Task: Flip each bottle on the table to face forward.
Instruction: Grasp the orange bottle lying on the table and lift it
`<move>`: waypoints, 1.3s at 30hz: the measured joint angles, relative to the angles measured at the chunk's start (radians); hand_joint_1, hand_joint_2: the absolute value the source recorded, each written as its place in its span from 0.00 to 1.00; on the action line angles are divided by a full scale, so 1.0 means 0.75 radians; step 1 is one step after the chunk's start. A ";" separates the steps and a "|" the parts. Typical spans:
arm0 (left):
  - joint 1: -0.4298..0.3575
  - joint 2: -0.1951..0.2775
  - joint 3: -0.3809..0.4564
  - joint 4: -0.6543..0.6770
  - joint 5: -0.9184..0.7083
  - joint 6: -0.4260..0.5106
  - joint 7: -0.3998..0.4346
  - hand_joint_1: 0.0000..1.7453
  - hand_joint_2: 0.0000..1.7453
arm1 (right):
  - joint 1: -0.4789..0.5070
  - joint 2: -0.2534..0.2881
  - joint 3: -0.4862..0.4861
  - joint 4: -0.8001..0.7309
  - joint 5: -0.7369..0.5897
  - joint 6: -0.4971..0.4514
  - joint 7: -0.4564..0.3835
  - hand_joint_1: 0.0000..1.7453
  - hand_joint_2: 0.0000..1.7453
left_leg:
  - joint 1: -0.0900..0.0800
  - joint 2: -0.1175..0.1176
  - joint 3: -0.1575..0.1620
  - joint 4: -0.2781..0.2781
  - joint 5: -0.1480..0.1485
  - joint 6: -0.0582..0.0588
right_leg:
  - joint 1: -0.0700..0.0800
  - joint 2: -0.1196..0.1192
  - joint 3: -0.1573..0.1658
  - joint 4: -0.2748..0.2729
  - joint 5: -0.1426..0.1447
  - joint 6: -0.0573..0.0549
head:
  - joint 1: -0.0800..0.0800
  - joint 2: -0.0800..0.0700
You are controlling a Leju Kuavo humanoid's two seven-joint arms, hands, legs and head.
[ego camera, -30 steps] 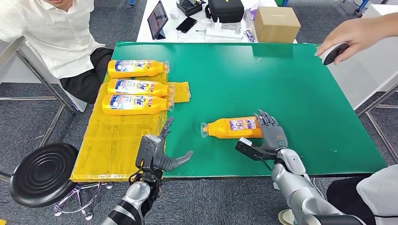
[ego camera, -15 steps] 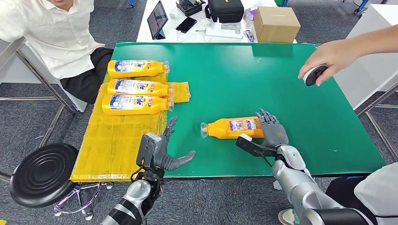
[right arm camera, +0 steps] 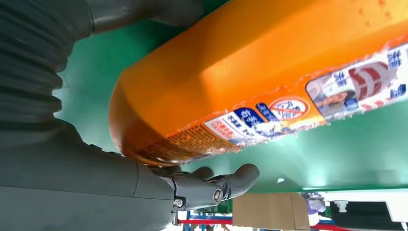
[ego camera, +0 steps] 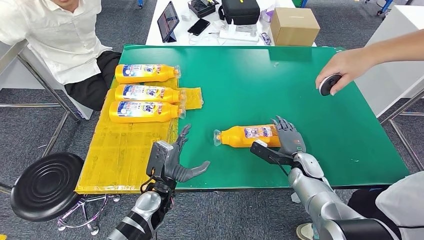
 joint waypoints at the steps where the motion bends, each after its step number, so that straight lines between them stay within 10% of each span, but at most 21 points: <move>1: 0.000 0.000 0.000 0.000 0.000 0.000 0.000 0.00 1.00 | 0.000 0.000 0.000 0.000 -0.005 0.006 -0.003 1.00 1.00 | 0.000 0.000 0.000 0.000 0.000 0.000 | 0.000 0.000 0.000 0.000 0.000 0.000 | 0.000 0.000; 18: 0.000 0.008 0.001 -0.002 0.029 -0.043 0.001 0.00 1.00 | -0.003 -0.016 -0.003 0.006 0.011 0.047 -0.012 1.00 1.00 | 0.000 0.000 0.007 0.000 0.000 0.000 | 0.000 0.000 0.007 -0.001 0.000 0.000 | 0.000 0.000; 39: 0.036 0.042 0.040 -0.080 0.055 -0.045 -0.014 0.00 1.00 | 0.050 -0.019 -0.064 0.007 -0.128 -0.023 -0.301 1.00 1.00 | 0.000 0.000 0.007 0.000 0.000 0.000 | 0.000 0.000 0.008 -0.001 0.000 0.000 | 0.000 0.000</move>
